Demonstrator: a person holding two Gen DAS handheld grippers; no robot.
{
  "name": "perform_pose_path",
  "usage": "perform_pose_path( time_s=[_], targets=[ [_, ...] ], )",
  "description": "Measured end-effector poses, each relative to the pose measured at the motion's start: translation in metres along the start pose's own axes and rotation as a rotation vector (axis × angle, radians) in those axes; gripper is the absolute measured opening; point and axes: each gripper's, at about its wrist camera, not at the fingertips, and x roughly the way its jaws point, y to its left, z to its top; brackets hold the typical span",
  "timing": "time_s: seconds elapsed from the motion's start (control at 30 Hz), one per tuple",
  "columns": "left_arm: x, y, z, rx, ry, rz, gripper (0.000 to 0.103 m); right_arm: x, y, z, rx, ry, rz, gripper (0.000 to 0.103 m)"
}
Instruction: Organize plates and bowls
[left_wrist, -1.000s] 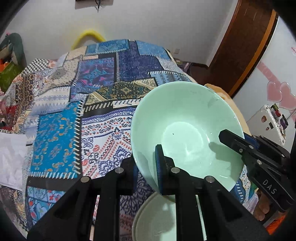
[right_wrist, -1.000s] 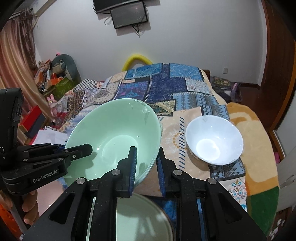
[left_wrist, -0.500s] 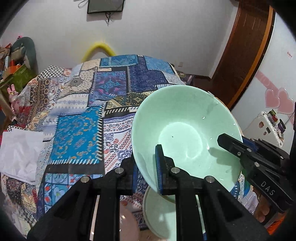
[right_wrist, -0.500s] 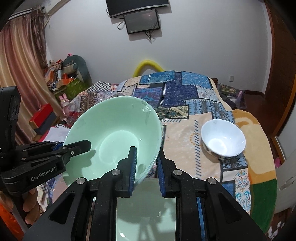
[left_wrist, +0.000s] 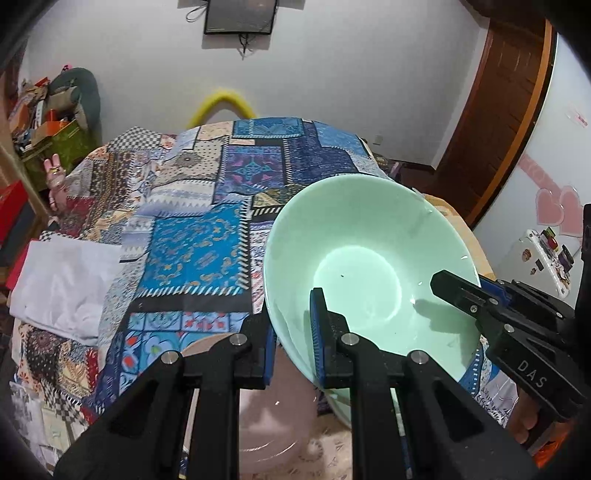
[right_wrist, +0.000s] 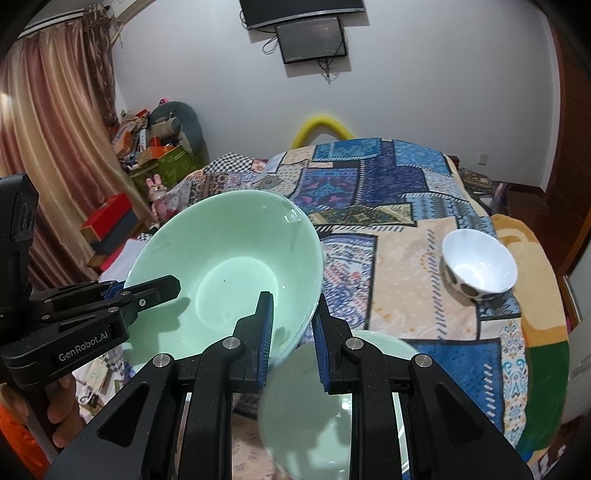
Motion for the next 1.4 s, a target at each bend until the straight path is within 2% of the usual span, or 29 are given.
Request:
perform_pose_path(
  time_s=[0.47,0.93,1.4],
  targets=[
    [-0.005,0.043,-0.037,-0.06,0.034,0.054,0.016,0.028,0.036,-0.024,-0.01,0.082,0.054,0.019],
    [0.02,0.085,-0.073,-0.125,0.122,0.077,0.016,0.062,0.058,-0.045,-0.02,0.187,0.079,0.019],
    [0.042,0.106,-0.104,-0.15,0.193,0.092,0.016,0.086,0.065,-0.067,-0.028,0.283,0.096,0.019]
  ],
)
